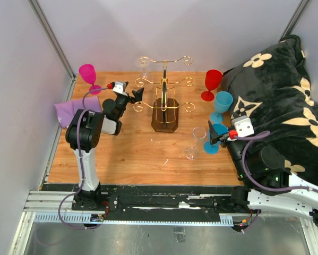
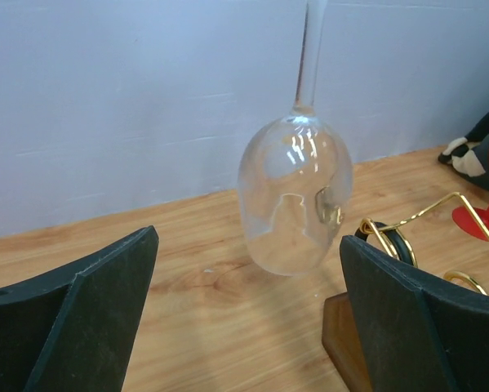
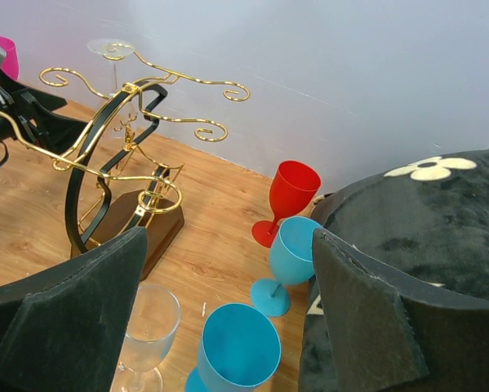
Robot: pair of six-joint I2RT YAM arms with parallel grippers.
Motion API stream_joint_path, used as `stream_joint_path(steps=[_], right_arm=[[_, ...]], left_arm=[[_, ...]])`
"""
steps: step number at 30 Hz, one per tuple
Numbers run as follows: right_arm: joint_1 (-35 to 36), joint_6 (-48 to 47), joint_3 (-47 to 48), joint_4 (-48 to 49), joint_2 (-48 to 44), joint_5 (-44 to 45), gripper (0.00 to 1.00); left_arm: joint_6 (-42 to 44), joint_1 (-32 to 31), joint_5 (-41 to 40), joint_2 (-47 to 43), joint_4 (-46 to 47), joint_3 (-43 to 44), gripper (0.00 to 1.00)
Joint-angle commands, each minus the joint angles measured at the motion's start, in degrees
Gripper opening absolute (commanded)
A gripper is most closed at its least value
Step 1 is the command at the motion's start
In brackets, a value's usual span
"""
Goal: Take the wine glass off the wine glass rack
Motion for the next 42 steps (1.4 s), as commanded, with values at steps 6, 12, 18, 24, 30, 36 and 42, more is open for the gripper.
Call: stream_joint_path(steps=[6, 12, 18, 24, 30, 36, 42], right_arm=[[0.59, -2.35, 2.19, 1.82, 0.72, 0.78, 0.83], [0.53, -3.84, 2.25, 3.4, 2.4, 0.85, 0.82], [0.42, -4.13, 3.33, 3.06, 4.32, 0.44, 0.83], [0.33, -3.92, 3.54, 2.9, 3.97, 0.46, 0.83], [0.33, -2.97, 3.12, 2.81, 2.89, -0.07, 0.82], [0.33, -2.28, 3.48, 2.84, 3.98, -1.01, 0.82], [0.34, -1.57, 3.7, 3.34, 4.71, -1.41, 0.82]], left_arm=[[-6.79, -0.08, 2.61, 7.48, 10.78, 6.67, 1.0], [-7.72, -0.13, 4.59, 9.39, 9.31, 11.08, 1.0], [-5.27, -0.14, 3.8, 9.34, 7.65, 11.02, 1.0], [-4.53, 1.36, -1.77, 6.2, 7.26, 2.76, 1.0], [-20.89, 7.45, -5.97, -1.27, 7.72, -6.51, 0.89], [-31.79, 11.51, -5.61, -13.29, -27.42, 2.7, 0.84], [-45.64, 14.94, 12.39, -12.3, -40.07, 16.32, 0.76]])
